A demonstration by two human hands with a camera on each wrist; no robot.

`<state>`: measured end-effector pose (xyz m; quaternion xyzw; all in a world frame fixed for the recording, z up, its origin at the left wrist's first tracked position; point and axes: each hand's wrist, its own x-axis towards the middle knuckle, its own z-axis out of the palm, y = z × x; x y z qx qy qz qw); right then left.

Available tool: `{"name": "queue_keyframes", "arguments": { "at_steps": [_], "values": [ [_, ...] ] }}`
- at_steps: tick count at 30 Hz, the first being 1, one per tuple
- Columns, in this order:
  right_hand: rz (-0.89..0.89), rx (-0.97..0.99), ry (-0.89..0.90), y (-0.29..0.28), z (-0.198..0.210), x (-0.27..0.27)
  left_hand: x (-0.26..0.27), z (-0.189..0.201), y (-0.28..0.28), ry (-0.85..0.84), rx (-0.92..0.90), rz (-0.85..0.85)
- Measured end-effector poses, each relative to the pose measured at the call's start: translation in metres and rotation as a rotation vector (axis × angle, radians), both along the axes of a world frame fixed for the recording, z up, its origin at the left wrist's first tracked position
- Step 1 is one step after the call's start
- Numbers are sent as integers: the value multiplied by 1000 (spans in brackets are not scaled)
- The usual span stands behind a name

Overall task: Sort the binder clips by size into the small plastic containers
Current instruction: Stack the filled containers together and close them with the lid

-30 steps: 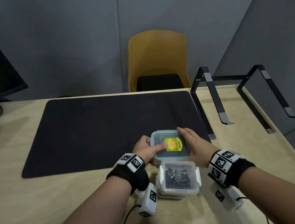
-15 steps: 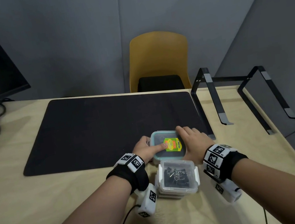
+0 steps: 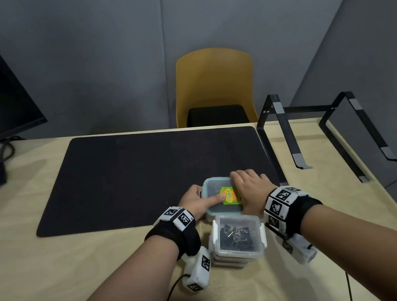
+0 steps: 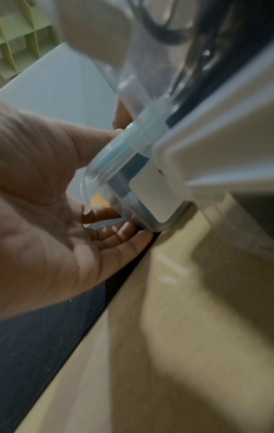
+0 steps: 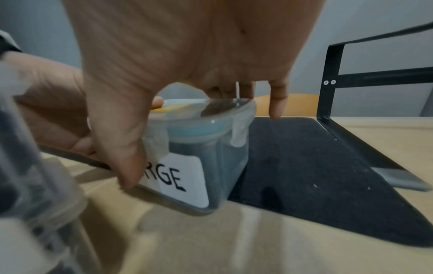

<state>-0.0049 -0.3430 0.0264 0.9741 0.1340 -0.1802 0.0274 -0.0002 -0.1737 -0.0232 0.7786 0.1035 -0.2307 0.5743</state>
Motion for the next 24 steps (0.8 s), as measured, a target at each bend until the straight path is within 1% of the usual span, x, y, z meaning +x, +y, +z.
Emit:
{"name": "queue_keyframes", "arguments": {
  "at_steps": [4, 7, 9, 12, 15, 17, 21, 24],
  "values": [
    [-33, 52, 44, 0, -2, 5, 0, 0, 0, 2, 0, 6],
    [-55, 50, 66, 2, -4, 6, -3, 1, 1, -14, 29, -4],
    [-65, 44, 67, 3, -4, 7, -5, 4, 3, -41, 116, -23],
    [-75, 69, 73, 1, -6, 6, -8, 7, 7, -101, 307, -21],
    [-75, 109, 76, -2, -9, 4, -14, 9, 6, -165, 379, 18],
    [-70, 130, 67, -3, -11, 4, -18, 9, 3, -196, 342, 45],
    [-33, 177, 57, -5, -14, 4, -23, 4, 0, -220, 189, 107],
    [-14, 186, 57, -6, -14, 6, -25, 1, 2, -221, 130, 122]
  ]
}}
